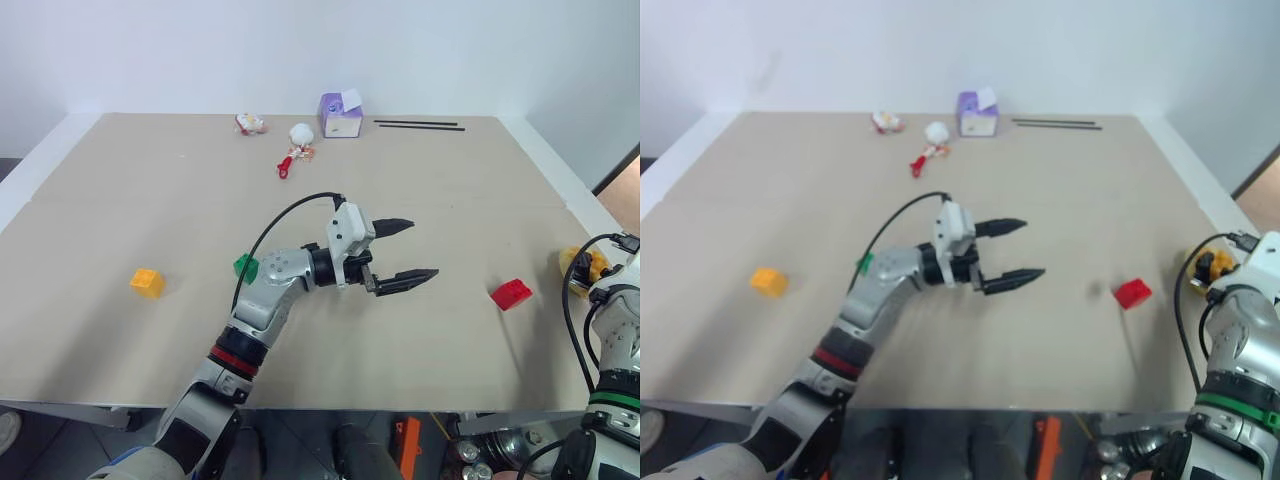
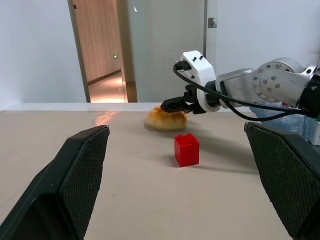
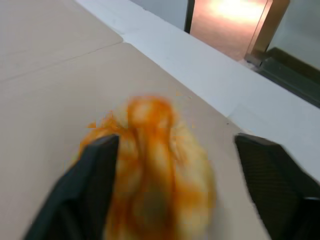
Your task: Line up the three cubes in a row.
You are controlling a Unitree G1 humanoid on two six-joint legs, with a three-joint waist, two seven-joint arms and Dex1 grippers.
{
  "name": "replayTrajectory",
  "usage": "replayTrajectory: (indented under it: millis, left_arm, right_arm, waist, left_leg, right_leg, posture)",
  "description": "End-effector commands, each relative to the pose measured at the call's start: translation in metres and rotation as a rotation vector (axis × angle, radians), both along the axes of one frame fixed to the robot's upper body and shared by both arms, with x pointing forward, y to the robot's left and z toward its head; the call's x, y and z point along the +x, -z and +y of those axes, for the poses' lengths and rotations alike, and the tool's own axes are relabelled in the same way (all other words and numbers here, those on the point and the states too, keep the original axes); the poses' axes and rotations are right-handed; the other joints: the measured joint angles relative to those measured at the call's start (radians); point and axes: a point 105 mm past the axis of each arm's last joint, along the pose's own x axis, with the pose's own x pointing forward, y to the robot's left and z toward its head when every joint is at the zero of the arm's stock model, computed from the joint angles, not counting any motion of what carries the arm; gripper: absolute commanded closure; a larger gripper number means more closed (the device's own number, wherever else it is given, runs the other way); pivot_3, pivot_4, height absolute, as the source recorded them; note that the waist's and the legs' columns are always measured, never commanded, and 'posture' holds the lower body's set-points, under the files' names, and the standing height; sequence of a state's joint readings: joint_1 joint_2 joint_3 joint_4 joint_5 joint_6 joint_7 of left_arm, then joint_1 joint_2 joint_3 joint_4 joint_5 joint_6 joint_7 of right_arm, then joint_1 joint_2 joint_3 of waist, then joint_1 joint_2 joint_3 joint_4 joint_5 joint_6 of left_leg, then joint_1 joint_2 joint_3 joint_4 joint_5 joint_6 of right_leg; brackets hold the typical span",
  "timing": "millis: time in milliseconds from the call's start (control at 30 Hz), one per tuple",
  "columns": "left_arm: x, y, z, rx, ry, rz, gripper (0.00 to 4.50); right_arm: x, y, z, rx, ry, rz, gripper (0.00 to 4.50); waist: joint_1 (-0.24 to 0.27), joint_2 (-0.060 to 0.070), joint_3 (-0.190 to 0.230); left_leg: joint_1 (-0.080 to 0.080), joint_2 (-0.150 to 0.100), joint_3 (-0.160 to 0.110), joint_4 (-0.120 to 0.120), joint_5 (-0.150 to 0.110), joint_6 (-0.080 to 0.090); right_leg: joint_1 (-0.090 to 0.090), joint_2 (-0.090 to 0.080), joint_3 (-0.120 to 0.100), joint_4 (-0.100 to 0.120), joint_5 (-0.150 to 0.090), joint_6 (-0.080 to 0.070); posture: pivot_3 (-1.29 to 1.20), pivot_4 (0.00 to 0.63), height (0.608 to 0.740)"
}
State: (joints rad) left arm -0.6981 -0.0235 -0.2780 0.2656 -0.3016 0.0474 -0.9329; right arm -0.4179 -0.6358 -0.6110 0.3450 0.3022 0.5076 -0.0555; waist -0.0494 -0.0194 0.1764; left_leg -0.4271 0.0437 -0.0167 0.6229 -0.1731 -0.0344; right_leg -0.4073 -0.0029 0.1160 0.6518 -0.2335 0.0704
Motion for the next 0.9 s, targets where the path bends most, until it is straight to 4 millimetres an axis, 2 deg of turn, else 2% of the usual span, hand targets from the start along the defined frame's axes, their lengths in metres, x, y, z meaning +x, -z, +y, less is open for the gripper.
replayTrajectory:
  millis: [33,100,167,233,300,367,567,767,900]
  left_arm:
    - [-0.004,-0.005,0.0,-0.015,0.017,-0.023,0.0]
    - [-0.005,-0.005,0.001,-0.014,0.019,-0.023,0.0]
    - [-0.005,-0.003,0.005,-0.007,0.02,-0.028,0.0]
    - [-0.006,-0.001,0.007,0.003,0.022,-0.033,0.0]
    - [-0.007,0.001,0.008,0.012,0.023,-0.04,0.0]
    - [-0.007,0.002,0.008,0.013,0.024,-0.041,0.0]
    - [-0.009,0.002,0.009,0.009,0.039,-0.037,0.0]
    - [-0.012,0.002,0.007,0.008,0.056,-0.032,0.0]
    - [-0.012,0.002,0.007,0.01,0.06,-0.033,0.0]
  right_arm:
    - [0.001,-0.041,0.008,-0.08,-0.086,-0.183,0.01]
    - [0.007,-0.059,0.029,-0.092,-0.245,-0.279,0.01]
    - [0.013,-0.066,0.07,-0.076,-0.53,-0.302,0.01]
    - [0.01,-0.062,0.103,-0.066,-0.752,-0.266,0.01]
    - [0.004,-0.056,0.119,-0.078,-0.871,-0.221,0.01]
    - [-0.004,-0.039,0.131,-0.097,-0.972,-0.113,0.01]
    - [-0.011,-0.009,0.128,-0.127,-0.997,0.05,0.01]
    - [-0.011,-0.009,0.122,-0.138,-0.965,0.044,0.01]
    - [-0.016,-0.001,0.115,-0.118,-0.938,0.079,0.01]
  waist:
    - [0.0,0.0,0.0]
    - [-0.002,0.001,0.0]
    - [-0.002,0.001,0.0]
    - [-0.002,0.001,0.0]
    - [0.0,0.002,0.0]
    - [0.004,0.002,0.0]
    - [0.003,0.002,0.0]
    - [0.001,0.002,0.0]
    - [0.002,0.001,0.0]
  left_leg:
    - [0.0,0.0,0.0,0.0,0.0,0.0]
    - [0.0,0.0,0.0,0.0,0.0,0.0]
    - [0.001,0.0,0.0,0.0,0.0,0.0]
    - [0.001,0.0,-0.001,0.0,0.0,0.0]
    - [0.0,0.0,-0.002,0.0,0.0,0.0]
    - [0.0,0.0,-0.002,0.0,0.0,0.0]
    - [-0.003,-0.002,-0.002,0.003,0.0,0.0]
    - [-0.002,-0.002,-0.003,0.003,0.001,0.0]
    - [-0.002,-0.002,-0.003,0.003,0.001,0.0]
  right_leg:
    - [0.0,0.0,0.0,0.0,0.0,0.0]
    - [0.0,0.0,0.0,0.0,0.0,0.0]
    - [0.0,0.0,0.0,0.0,0.0,0.0]
    - [0.001,0.001,0.0,0.0,0.0,0.0]
    - [0.001,0.001,-0.001,0.0,0.0,0.0]
    - [0.001,0.001,-0.001,0.0,0.0,0.0]
    - [0.001,-0.001,-0.001,-0.001,-0.003,-0.002]
    - [0.001,0.0,-0.001,-0.001,-0.002,-0.003]
    - [0.001,0.0,-0.001,-0.001,-0.002,-0.003]
  posture:
    - [0.0,0.15,0.74]
    - [0.0,0.15,0.74]
    - [0.0,0.15,0.74]
    - [0.0,0.15,0.74]
    - [0.0,0.15,0.74]
    - [0.0,0.15,0.74]
    - [0.0,0.15,0.74]
    - [0.0,0.15,0.74]
    - [0.0,0.15,0.74]
